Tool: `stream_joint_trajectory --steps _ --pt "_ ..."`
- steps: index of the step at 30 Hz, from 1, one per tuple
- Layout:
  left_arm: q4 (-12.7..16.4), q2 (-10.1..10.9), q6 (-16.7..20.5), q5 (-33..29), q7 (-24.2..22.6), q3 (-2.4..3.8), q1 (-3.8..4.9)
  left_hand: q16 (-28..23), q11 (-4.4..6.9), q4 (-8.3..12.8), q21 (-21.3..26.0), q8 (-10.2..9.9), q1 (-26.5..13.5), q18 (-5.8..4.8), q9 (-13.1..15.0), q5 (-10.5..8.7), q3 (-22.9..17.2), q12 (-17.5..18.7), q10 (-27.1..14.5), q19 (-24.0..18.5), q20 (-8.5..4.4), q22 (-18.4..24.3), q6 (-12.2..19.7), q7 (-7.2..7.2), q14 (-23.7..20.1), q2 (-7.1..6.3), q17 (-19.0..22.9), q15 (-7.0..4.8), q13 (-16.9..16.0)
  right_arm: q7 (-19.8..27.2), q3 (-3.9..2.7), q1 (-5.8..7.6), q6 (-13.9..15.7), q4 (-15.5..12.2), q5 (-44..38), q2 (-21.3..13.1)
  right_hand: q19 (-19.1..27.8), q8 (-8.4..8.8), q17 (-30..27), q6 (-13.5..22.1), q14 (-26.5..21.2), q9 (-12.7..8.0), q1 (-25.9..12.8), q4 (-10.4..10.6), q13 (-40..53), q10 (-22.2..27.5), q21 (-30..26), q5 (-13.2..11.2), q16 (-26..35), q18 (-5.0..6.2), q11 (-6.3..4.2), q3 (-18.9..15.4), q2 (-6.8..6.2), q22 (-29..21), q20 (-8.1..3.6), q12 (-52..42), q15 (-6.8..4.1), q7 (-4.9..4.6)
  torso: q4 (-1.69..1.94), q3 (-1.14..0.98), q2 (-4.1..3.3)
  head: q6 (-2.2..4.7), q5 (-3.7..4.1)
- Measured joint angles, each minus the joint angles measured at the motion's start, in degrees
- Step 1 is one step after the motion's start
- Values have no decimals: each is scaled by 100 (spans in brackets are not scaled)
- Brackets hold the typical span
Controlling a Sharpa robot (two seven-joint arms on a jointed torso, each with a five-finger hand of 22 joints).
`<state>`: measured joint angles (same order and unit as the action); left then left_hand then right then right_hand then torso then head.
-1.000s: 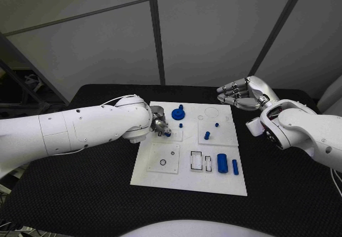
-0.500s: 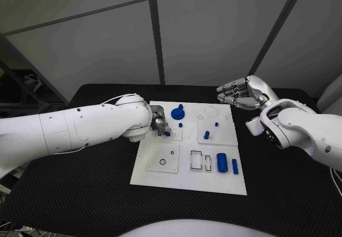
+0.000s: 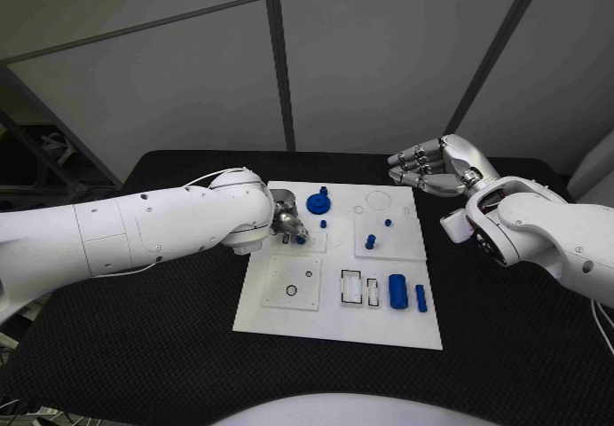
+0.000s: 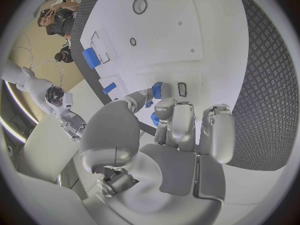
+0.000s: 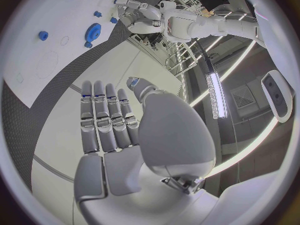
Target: Assemble the parts on the task board
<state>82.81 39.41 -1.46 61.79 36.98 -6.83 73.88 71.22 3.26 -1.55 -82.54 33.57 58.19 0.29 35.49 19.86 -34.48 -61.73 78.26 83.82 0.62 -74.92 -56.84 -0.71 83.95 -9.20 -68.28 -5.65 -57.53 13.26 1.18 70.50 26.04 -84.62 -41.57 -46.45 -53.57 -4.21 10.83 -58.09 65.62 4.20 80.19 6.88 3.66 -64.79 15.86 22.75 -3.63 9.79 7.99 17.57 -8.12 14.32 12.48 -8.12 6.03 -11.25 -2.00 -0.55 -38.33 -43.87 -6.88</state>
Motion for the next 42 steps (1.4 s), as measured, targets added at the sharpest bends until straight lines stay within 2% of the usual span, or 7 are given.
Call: stream_joint_trajectory --steps 2,3,4,13,33,38,42 --pt "-14 -10 -8 -1 0 0 -1 0 -17 -26 0 0 -24 8 -16 0 27 -12 20 0 0 0 -20 -20 0 24 0 0 -20 0 0 0 0 -2 0 0 0 0 0 0 0 0 0 0 0 0 0 0 0 0 0 0 0 0 0 0 0 0 0 0 1 0 2" --pt "-18 -13 -10 -2 0 0 -1 0 -17 -50 0 0 -24 256 -20 0 50 -12 20 3 -3 0 -20 -19 0 24 0 0 -21 0 0 0 0 -2 0 -1 0 0 0 0 0 0 0 0 0 0 0 0 0 1 0 0 0 0 0 0 0 0 0 -1 2 0 4" --pt "-23 -16 -13 -2 0 0 -1 0 -17 -74 -13 0 -34 311 -27 0 74 -27 20 19 -19 0 -31 -8 0 34 0 0 -32 -1 0 0 0 -2 0 -2 0 0 0 0 0 0 0 0 0 0 0 0 0 1 0 0 0 0 0 0 0 0 0 -1 2 1 6" --pt "-66 -32 -31 -4 3 -4 -5 0 -1 -244 -35 0 -211 304 -96 8 343 -80 51 21 -21 0 -93 -12 -1 88 -6 -1 -74 -3 0 0 0 -9 0 -11 0 0 -6 0 0 0 0 0 0 0 0 22 0 0 0 0 0 -7 0 0 0 0 3 -1 2 8 16" --pt "-12 78 -3 3 49 -9 -25 0 3 -851 -35 0 -448 304 -288 -192 1989 -145 82 21 -20 0 -173 -10 -1 79 -12 0 -116 -8 0 0 -2 -6 0 -23 0 0 -20 21 -21 0 -22 0 0 0 -22 21 0 0 0 0 -24 -26 0 22 21 -21 7 4 -1 19 29" --pt "19 88 60 3 40 114 -31 0 -14 -906 -16 0 -411 304 -308 -192 2130 -135 65 21 -20 0 -173 -10 -1 115 -11 0 -64 -8 0 0 -2 5 0 -20 0 0 -20 21 -21 0 -22 0 0 0 -22 21 0 0 0 0 -23 -26 0 22 21 -21 7 5 -1 25 30" --pt "41 99 117 -9 7 305 -31 0 -58 -928 57 -29 -271 304 -341 -192 2293 81 -73 21 -20 0 -129 -54 -1 80 -11 0 154 -8 0 0 -3 20 0 -14 -19 0 -27 21 -21 0 -22 2 0 6 -41 21 0 1 6 -2 -23 -34 19 22 21 -21 7 5 -1 30 32"
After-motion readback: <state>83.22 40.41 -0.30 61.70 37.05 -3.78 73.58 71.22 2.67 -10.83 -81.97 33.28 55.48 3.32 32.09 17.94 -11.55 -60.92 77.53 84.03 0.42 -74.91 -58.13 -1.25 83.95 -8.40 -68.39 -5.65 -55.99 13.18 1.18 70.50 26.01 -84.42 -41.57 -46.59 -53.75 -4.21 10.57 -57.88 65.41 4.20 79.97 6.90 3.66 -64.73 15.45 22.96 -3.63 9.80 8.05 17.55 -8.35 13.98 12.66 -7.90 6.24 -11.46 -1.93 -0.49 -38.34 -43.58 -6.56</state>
